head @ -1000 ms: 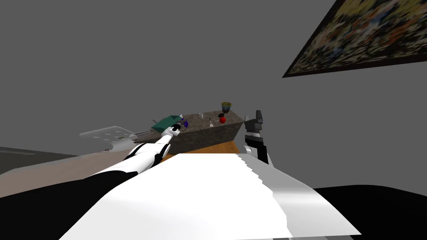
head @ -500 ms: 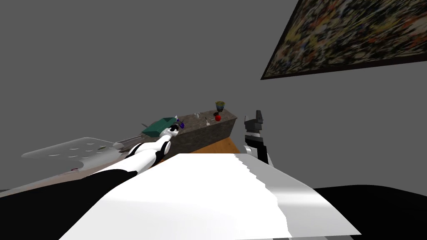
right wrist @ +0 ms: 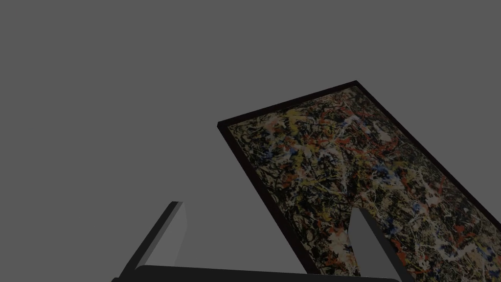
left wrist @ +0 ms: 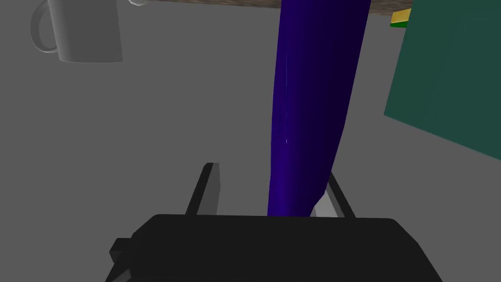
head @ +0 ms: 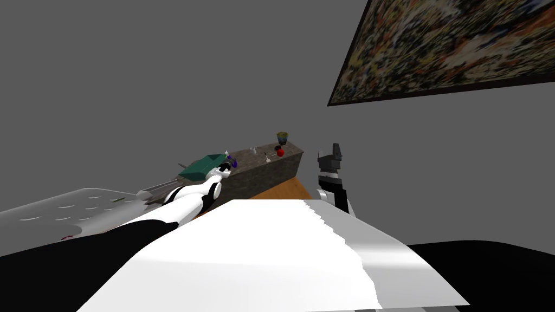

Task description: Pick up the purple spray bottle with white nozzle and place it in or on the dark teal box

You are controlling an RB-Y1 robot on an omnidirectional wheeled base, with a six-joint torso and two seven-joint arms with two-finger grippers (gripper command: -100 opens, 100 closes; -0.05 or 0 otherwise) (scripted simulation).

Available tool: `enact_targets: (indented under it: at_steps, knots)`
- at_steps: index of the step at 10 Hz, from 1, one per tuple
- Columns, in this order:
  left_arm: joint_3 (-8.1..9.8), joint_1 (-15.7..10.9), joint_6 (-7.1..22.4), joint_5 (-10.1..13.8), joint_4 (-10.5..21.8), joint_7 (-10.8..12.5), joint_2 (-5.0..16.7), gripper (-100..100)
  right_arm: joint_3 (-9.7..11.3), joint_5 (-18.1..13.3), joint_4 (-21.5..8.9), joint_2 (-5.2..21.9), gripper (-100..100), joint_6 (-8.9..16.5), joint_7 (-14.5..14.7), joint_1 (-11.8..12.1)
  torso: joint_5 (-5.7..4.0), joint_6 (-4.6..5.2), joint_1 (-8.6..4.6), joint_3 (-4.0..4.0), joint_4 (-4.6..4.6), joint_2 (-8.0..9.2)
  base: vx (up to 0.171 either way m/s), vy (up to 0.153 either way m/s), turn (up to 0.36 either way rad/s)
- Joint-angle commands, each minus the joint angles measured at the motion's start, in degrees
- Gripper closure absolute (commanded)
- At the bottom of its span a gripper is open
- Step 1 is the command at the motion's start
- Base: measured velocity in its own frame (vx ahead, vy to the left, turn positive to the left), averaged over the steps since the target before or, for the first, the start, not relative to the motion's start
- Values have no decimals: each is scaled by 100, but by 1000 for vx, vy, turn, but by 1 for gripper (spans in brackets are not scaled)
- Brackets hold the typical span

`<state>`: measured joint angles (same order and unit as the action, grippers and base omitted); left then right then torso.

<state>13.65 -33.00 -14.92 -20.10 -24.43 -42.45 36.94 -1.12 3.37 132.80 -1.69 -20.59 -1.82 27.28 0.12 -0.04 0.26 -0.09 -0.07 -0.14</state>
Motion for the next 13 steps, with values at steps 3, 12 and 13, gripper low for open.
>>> enact_targets:
  at_steps: [3,12,13]
  knots:
    - [-1,1,2,-2,0,-4,1,100,0,0,0,0,0,0,0,0,1,1,-2,-5,-2,-8,-2,1,0]
    - [-978,151,-22,114,-608,474,17,100,-1,0,1,0,0,0,0,2,-3,-15,-5,-20,-5,-39,75,-24,208]
    - [-978,151,-22,114,-732,474,17,100,0,0,0,0,0,0,0,1,0,-13,-3,-22,-9,-37,39,-24,57]
